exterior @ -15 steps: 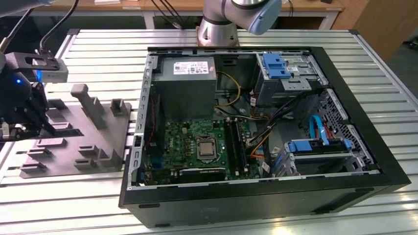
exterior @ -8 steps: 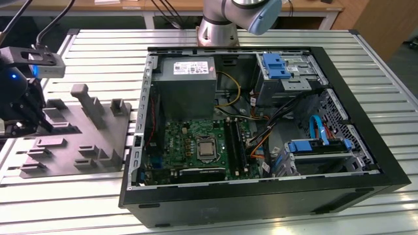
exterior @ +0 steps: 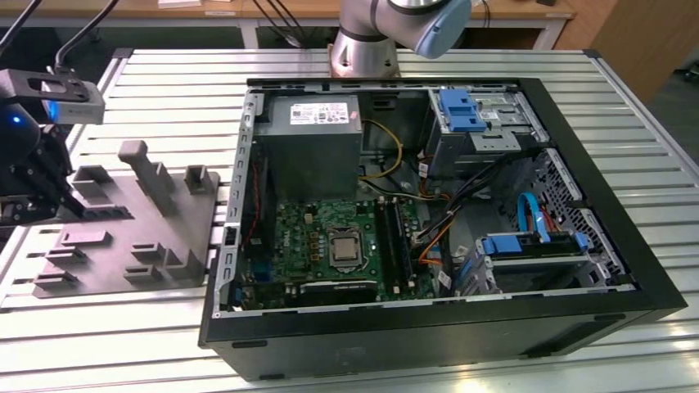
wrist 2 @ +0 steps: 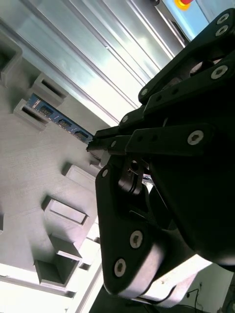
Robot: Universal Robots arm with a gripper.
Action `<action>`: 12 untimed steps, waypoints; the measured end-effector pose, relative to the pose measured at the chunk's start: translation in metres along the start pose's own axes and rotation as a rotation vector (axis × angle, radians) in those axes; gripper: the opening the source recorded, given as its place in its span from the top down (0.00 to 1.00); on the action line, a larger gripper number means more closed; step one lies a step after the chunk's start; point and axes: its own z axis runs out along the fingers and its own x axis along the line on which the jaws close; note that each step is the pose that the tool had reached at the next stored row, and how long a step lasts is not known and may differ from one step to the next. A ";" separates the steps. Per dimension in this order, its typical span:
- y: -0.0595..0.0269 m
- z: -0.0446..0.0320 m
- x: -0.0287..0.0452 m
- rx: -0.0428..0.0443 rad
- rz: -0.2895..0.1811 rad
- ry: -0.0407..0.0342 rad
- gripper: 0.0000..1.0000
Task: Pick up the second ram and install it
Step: 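Pick up the second ram and move it above second insertion slot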
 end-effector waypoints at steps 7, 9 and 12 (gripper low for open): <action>0.0002 -0.0066 -0.0005 0.0000 0.000 -0.0021 0.86; 0.0002 -0.0084 -0.0006 0.0000 0.000 -0.0026 0.86; 0.0003 -0.0112 -0.0008 0.0001 0.000 -0.0031 0.86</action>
